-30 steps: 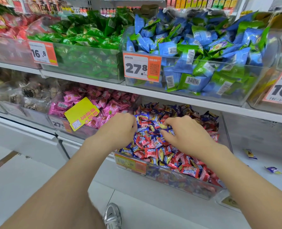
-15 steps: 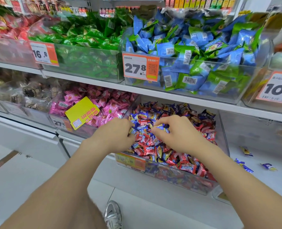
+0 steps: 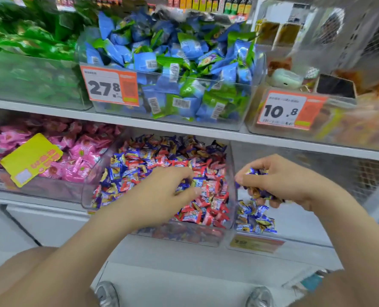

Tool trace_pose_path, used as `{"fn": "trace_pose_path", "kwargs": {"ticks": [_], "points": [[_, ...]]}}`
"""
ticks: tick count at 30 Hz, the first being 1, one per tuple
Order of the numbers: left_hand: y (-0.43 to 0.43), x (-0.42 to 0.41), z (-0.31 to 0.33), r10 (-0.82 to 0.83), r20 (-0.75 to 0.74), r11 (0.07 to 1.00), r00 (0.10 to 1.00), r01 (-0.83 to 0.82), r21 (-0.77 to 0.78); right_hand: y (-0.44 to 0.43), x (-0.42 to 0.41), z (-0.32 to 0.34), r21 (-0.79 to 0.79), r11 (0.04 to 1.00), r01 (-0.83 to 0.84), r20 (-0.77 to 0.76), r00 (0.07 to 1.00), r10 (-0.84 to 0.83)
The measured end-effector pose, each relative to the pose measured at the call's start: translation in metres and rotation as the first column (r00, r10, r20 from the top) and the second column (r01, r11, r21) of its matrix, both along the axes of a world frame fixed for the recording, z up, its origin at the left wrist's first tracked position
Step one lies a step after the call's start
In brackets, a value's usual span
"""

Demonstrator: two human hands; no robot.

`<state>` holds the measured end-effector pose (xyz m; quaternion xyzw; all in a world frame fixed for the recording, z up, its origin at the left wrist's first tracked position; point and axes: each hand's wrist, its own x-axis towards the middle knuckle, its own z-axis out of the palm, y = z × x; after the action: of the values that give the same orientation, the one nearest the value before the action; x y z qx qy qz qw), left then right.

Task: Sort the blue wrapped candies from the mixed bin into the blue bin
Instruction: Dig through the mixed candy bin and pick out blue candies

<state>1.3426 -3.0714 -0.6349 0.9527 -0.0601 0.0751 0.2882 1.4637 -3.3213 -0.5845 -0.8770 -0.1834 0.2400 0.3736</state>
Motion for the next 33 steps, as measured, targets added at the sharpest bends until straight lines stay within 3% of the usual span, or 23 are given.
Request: {"fn": "trace_pose_path", "kwargs": {"ticks": [3,6,13,16,19,21,23,26,28,30,33], "points": [[-0.047,0.018,0.003,-0.090,0.010,0.996,0.996,0.090,0.005,-0.037,0.021,-0.030,-0.177,0.978,0.110,0.067,0.993,-0.099],[-0.097,0.044,0.003,-0.150,0.055,0.987,0.987,0.146,0.073,-0.061,0.034,-0.062,-0.243,0.963,0.120,0.004,0.992,-0.122],[-0.160,0.108,-0.023,-0.178,-0.116,0.927,0.977,0.206,0.313,-0.092,0.049,-0.082,-0.002,0.958,0.286,-0.190,0.941,-0.281],[-0.165,0.116,-0.027,-0.193,-0.129,0.931,0.973,0.223,0.289,-0.099,0.054,-0.075,0.052,0.952,0.301,-0.141,0.946,-0.291],[-0.157,0.107,-0.021,-0.189,0.011,0.950,0.982,0.180,0.257,-0.096,0.046,-0.060,0.059,0.971,0.230,0.025,0.972,-0.232],[-0.142,0.094,-0.017,-0.108,0.099,0.964,0.989,0.080,0.253,-0.084,0.034,-0.047,0.069,0.984,0.164,0.111,0.979,-0.171],[-0.126,0.078,-0.011,-0.014,0.142,0.993,0.990,-0.004,0.122,-0.065,0.018,-0.034,0.040,0.997,0.066,0.229,0.971,-0.073],[-0.098,0.057,-0.001,0.144,0.226,0.985,0.963,-0.162,0.064,-0.022,-0.013,-0.023,-0.047,0.997,-0.064,0.398,0.914,0.078],[-0.072,0.043,0.003,0.239,0.186,0.954,0.953,-0.266,0.138,0.011,-0.030,-0.025,-0.078,0.989,-0.122,0.469,0.871,0.144],[-0.042,0.029,0.004,0.384,0.018,0.878,0.923,-0.371,0.304,0.043,-0.041,-0.033,-0.080,0.986,-0.147,0.522,0.837,0.167],[-0.002,0.006,0.005,0.646,-0.204,0.683,0.736,-0.438,0.584,0.091,-0.051,-0.042,-0.149,0.958,-0.246,0.570,0.770,0.286]]}}
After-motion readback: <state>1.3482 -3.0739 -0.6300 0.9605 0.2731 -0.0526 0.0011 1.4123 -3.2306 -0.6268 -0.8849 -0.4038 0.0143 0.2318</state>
